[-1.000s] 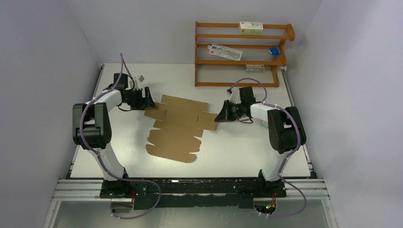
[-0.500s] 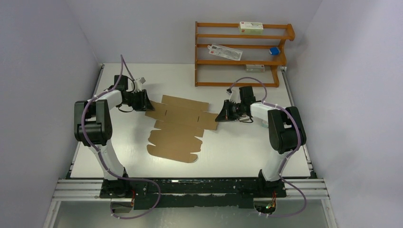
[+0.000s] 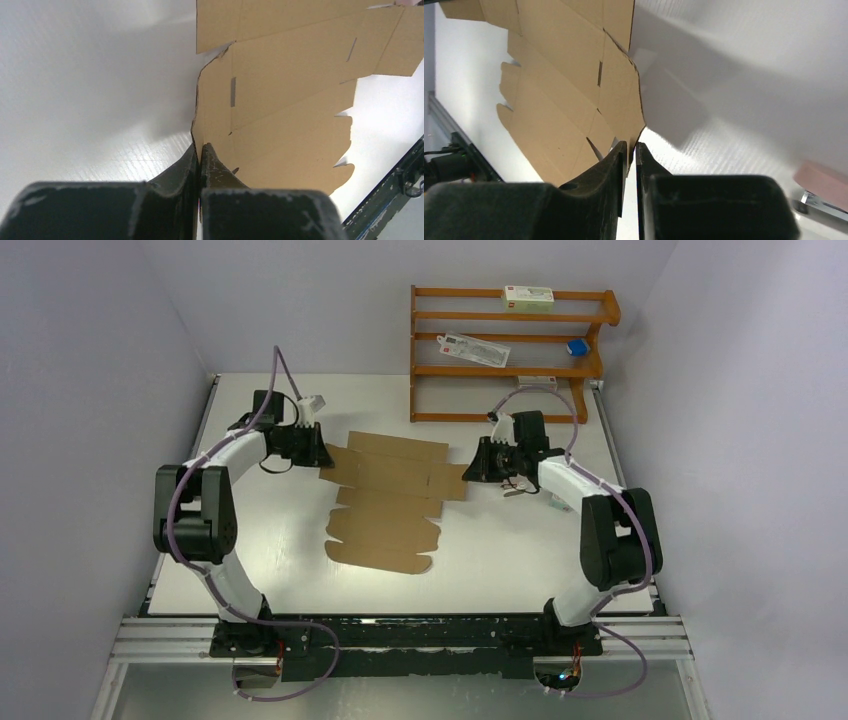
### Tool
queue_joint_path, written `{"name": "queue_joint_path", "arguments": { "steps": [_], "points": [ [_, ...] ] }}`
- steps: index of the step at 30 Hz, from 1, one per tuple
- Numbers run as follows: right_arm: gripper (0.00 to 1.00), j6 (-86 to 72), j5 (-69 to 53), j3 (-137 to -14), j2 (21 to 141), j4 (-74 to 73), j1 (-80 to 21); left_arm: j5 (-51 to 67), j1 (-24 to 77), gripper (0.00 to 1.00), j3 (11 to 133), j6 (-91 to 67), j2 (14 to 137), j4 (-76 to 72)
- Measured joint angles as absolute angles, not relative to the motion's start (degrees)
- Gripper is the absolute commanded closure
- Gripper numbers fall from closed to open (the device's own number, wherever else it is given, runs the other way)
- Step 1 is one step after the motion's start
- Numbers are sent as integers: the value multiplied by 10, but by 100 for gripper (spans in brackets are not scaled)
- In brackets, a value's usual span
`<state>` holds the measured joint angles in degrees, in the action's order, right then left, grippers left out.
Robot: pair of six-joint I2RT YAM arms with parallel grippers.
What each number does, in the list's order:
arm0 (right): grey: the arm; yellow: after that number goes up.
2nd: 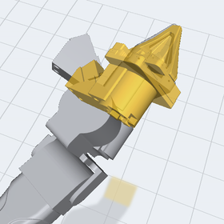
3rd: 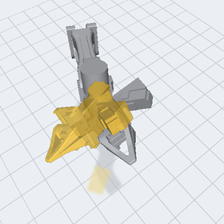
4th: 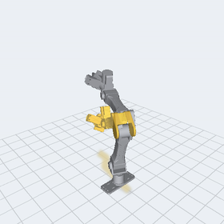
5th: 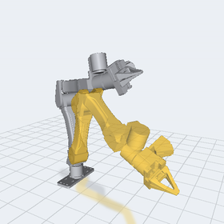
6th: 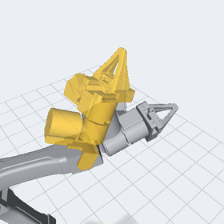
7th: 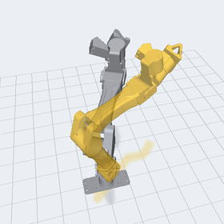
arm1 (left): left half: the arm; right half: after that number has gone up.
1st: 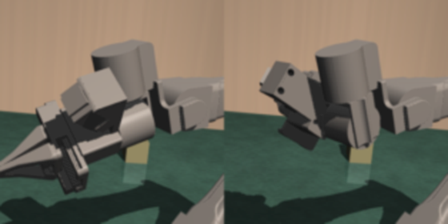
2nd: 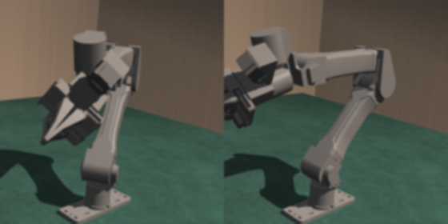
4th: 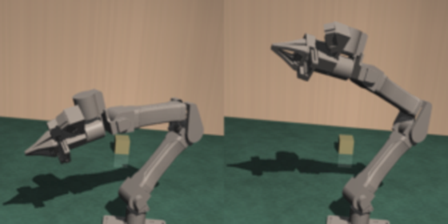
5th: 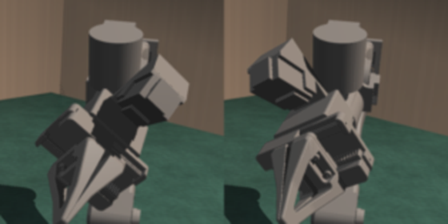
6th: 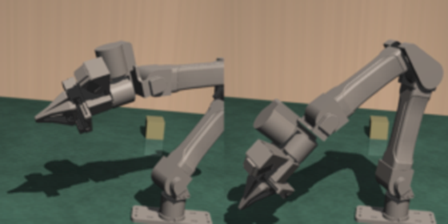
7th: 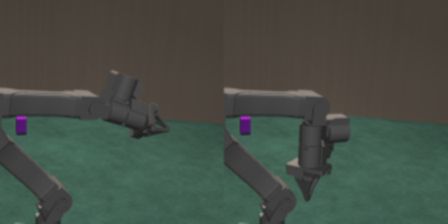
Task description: Fold the paper box
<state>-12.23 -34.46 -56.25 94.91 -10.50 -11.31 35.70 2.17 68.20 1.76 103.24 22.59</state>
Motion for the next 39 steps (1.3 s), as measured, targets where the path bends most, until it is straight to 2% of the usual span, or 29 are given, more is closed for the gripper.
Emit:
{"name": "queue_joint_path", "arguments": {
  "steps": [3, 8, 14, 21, 31, 39],
  "points": [
    [71, -111, -319, -565, 920, -115, -113, 347, 35, 95, 679, 24, 1007, 225],
    [49, -92, -282, -591, 892, -137, -113, 326, 54, 95, 671, 35, 983, 225],
    [34, -62, -287, -616, 879, -138, -116, 314, 78, 95, 664, 47, 968, 225],
    [29, -3, -322, -677, 916, -126, -160, 307, 95, 95, 659, 52, 938, 225],
    [31, 98, -369, -714, 993, -80, -223, 302, 106, 95, 656, 52, 926, 225],
    [31, 180, -419, -786, 1077, -87, -233, 302, 111, 95, 656, 52, 923, 226]
  ]
}}
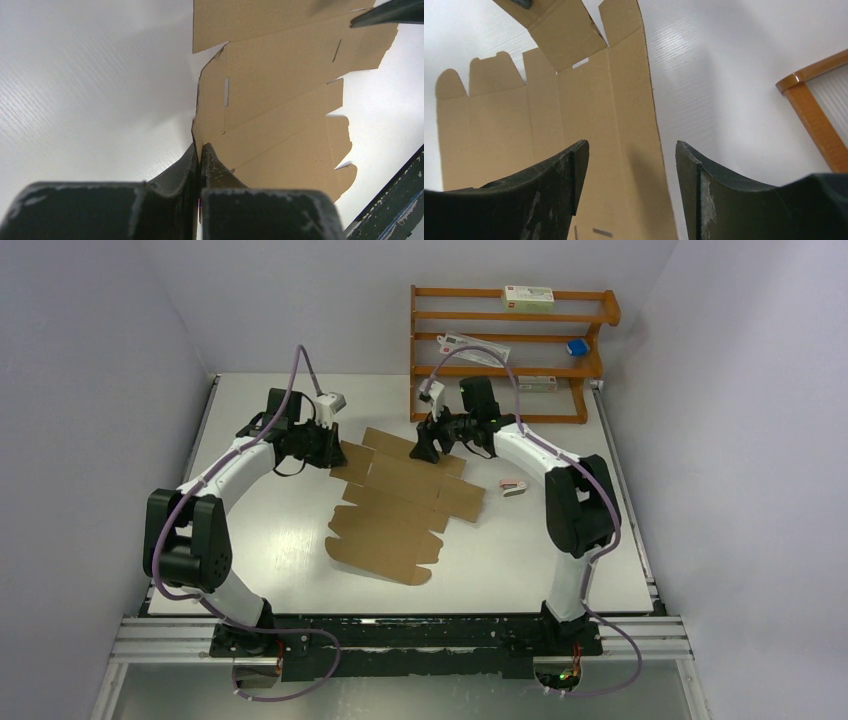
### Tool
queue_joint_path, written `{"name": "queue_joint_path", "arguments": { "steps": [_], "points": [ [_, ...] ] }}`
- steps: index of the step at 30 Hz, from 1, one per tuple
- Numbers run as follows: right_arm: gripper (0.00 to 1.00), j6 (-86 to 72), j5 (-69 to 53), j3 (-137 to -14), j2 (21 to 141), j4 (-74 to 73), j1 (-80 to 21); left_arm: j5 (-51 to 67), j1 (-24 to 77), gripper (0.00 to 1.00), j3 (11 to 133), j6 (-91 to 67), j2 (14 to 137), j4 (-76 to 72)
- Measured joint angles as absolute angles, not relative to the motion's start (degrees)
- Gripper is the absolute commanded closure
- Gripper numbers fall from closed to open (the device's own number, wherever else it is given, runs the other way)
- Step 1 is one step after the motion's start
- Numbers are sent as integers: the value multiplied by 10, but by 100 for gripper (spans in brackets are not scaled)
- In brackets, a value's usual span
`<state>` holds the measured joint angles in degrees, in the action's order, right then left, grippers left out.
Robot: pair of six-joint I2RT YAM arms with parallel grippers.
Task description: Fold the paper box
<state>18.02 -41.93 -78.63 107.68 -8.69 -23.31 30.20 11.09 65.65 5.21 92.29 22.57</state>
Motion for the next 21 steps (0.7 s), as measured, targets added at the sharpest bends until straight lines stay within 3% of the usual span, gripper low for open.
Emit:
{"name": "queue_joint_path", "arguments": {
  "steps": [4, 10, 18, 21],
  "points": [
    [31, 223, -432, -821, 1108, -114, -232, 302, 111, 95, 656, 53, 923, 226],
    [38, 282, -462, -885, 1150, -180, -232, 301, 111, 95, 656, 53, 923, 227],
    [72, 305, -492, -893, 1165, -214, -232, 300, 111, 95, 656, 53, 925, 228],
    [77, 314, -498, -903, 1170, -229, -232, 300, 111, 95, 656, 53, 929, 230]
  ]
}}
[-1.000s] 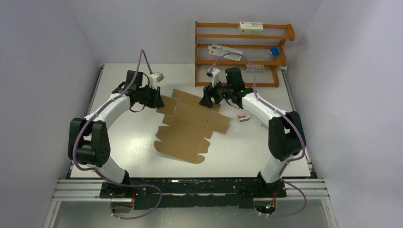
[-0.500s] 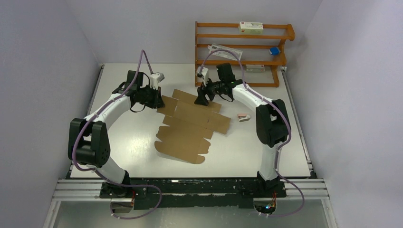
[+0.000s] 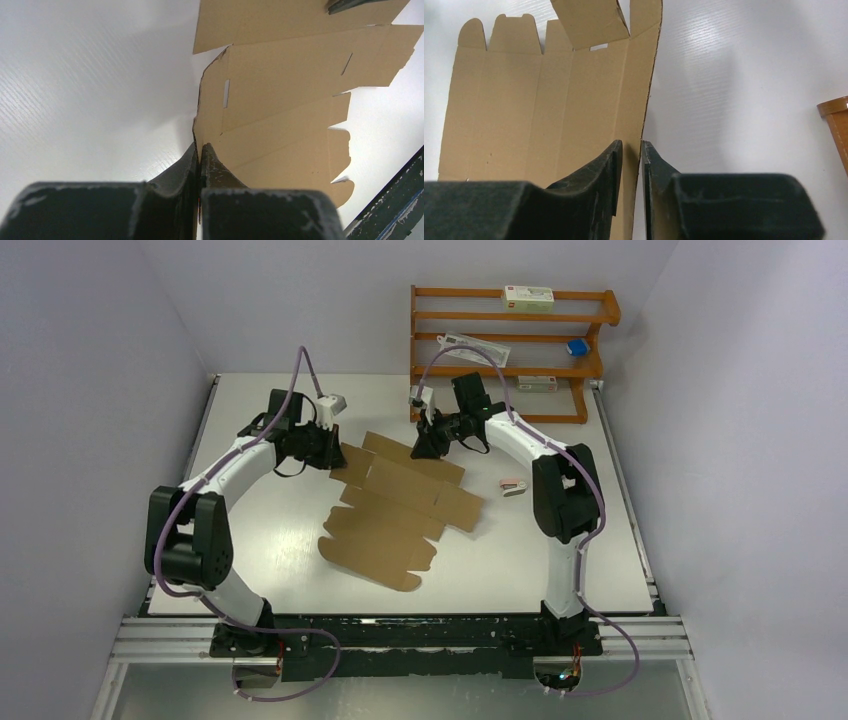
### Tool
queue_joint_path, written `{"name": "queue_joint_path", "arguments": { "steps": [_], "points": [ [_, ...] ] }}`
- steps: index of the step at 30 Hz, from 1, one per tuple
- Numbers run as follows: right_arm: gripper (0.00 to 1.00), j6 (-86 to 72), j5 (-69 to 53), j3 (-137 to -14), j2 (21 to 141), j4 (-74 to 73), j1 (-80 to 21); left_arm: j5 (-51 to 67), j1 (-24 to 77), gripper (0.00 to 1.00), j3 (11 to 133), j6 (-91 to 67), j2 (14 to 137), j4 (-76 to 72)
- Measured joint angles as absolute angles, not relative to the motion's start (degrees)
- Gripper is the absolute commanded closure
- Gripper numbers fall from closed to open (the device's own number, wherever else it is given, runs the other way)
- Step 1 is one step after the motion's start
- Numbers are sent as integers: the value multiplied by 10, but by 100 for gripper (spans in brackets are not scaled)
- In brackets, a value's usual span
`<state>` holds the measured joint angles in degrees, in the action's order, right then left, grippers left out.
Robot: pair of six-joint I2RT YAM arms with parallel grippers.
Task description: Fold the paper box
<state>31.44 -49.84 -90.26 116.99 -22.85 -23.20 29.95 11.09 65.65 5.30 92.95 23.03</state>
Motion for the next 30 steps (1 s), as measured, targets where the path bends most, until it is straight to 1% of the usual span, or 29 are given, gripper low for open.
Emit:
{"name": "queue_joint_path", "arguments": {
  "steps": [4, 5, 6, 7, 13, 21, 26, 30],
  "points": [
    [82, 329, -503, -903, 1170, -239, -232, 297, 111, 93, 656, 52, 934, 231],
    [87, 334, -505, -903, 1170, -241, -232, 296, 111, 93, 657, 52, 936, 231],
    [97, 338, -507, -900, 1168, -240, -232, 295, 111, 92, 657, 51, 937, 231],
    [100, 343, -510, -894, 1165, -239, -232, 293, 111, 91, 657, 51, 939, 232],
    [100, 367, -517, -853, 1133, -234, -232, 281, 111, 86, 657, 45, 950, 238],
    [100, 386, -516, -846, 1112, -237, -240, 257, 111, 77, 665, 31, 983, 243],
    [100, 403, -495, -833, 1098, -243, -252, 242, 111, 62, 666, 26, 983, 251],
    [100, 411, -473, -819, 1076, -247, -261, 228, 111, 55, 666, 22, 978, 252]
  ]
}}
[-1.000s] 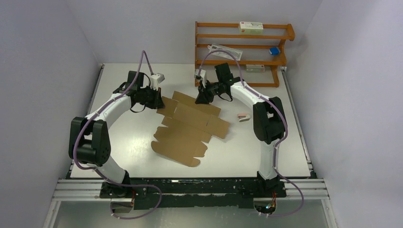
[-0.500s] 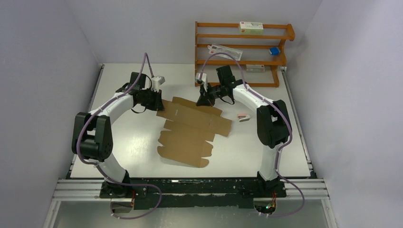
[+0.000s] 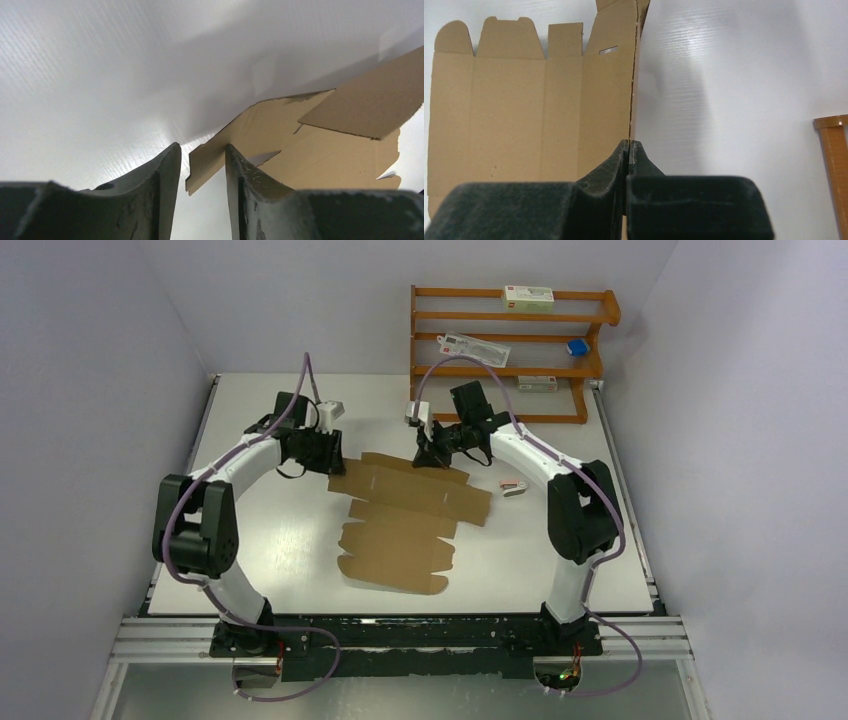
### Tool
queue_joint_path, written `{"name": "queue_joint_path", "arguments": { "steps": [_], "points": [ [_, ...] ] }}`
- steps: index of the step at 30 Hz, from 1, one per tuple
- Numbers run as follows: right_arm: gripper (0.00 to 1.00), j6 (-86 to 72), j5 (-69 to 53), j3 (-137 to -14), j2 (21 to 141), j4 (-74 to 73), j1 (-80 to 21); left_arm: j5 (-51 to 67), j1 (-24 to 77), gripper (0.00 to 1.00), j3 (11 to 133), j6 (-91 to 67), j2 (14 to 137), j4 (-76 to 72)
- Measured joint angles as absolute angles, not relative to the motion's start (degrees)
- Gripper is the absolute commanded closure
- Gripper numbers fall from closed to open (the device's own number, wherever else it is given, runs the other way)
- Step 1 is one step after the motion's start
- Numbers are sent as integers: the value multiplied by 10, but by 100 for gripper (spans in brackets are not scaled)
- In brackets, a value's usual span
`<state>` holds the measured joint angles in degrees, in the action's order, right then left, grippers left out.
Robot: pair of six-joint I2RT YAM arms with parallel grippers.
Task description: Fold the paper box
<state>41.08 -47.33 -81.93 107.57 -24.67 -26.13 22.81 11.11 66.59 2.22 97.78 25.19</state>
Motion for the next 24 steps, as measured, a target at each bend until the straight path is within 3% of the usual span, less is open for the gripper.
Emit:
{"name": "queue_joint_path", "arguments": {
  "steps": [8, 12, 18, 24],
  "points": [
    [100, 426, -420, -812, 1032, -251, -278, 181, 111, 42, 666, 14, 872, 251],
    [100, 432, -399, -811, 1025, -252, -288, 170, 111, 42, 665, -25, 801, 236],
    [100, 440, -357, -792, 1017, -253, -307, 183, 116, 60, 637, -106, 744, 174],
    [100, 442, -328, -774, 1000, -252, -327, 202, 140, 75, 610, -155, 779, 143]
  ]
}}
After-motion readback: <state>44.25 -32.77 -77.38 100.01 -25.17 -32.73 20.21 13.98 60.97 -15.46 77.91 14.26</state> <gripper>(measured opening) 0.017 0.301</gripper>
